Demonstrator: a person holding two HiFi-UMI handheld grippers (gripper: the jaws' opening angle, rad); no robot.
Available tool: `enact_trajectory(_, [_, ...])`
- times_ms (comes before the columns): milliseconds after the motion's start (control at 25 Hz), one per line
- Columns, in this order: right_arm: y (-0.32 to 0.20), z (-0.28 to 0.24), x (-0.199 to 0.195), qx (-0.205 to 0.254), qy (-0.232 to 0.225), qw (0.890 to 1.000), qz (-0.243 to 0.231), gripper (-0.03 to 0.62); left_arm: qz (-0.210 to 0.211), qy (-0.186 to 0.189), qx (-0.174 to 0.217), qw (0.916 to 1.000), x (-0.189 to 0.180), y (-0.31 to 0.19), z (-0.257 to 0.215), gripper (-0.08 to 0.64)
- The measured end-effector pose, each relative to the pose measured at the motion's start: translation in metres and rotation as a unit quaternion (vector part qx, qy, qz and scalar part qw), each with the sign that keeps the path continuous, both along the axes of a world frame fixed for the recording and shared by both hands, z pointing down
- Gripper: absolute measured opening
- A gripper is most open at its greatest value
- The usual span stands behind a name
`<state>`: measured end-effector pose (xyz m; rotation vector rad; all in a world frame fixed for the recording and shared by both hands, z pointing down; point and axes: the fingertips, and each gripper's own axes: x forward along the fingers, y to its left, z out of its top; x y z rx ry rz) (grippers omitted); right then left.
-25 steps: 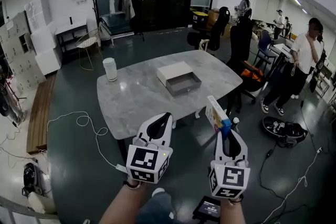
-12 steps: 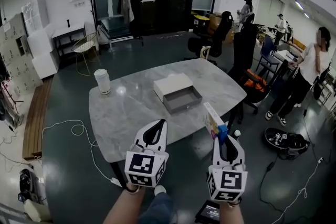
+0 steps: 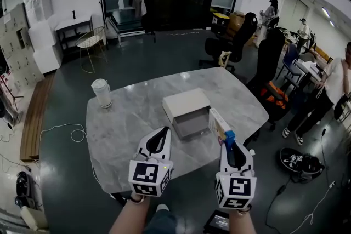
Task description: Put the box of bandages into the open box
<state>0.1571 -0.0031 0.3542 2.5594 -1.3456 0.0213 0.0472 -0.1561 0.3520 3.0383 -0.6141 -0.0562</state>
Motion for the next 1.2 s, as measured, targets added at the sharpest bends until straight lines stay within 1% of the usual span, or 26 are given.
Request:
enact_trajectory(200, [-0.038, 0.001, 0.029, -0.005, -0.009, 1.0, -0.015, 0.101, -0.02, -0.006, -0.008, 0.9998, 0.016, -0.035, 0.002, 0.011])
enact_trajectory(480, [-0.061, 0.003, 0.049, -0.009, -0.015, 0.999, -0.04, 0.101, -0.051, -0.018, -0.011, 0.9985, 0.019, -0.062, 0.008, 0.011])
enact_trajectory(640, [-0.073, 0.015, 0.068, -0.016, -0.023, 0.997, -0.065, 0.101, -0.074, -0.024, -0.011, 0.9969, 0.029, -0.071, 0.013, 0.011])
enact_trajectory(840, [-0.093, 0.021, 0.097, -0.028, -0.024, 0.993, -0.114, 0.101, -0.114, -0.025, -0.014, 0.993, 0.05, -0.078, 0.015, 0.011])
enact_trajectory(960, [-0.108, 0.018, 0.108, -0.029, -0.025, 0.989, -0.14, 0.101, -0.135, -0.03, -0.014, 0.9902, 0.055, -0.084, 0.015, 0.011])
enact_trajectory(1200, [-0.131, 0.026, 0.138, -0.037, -0.042, 0.982, -0.183, 0.101, -0.188, -0.039, -0.024, 0.981, 0.062, -0.096, 0.026, 0.011])
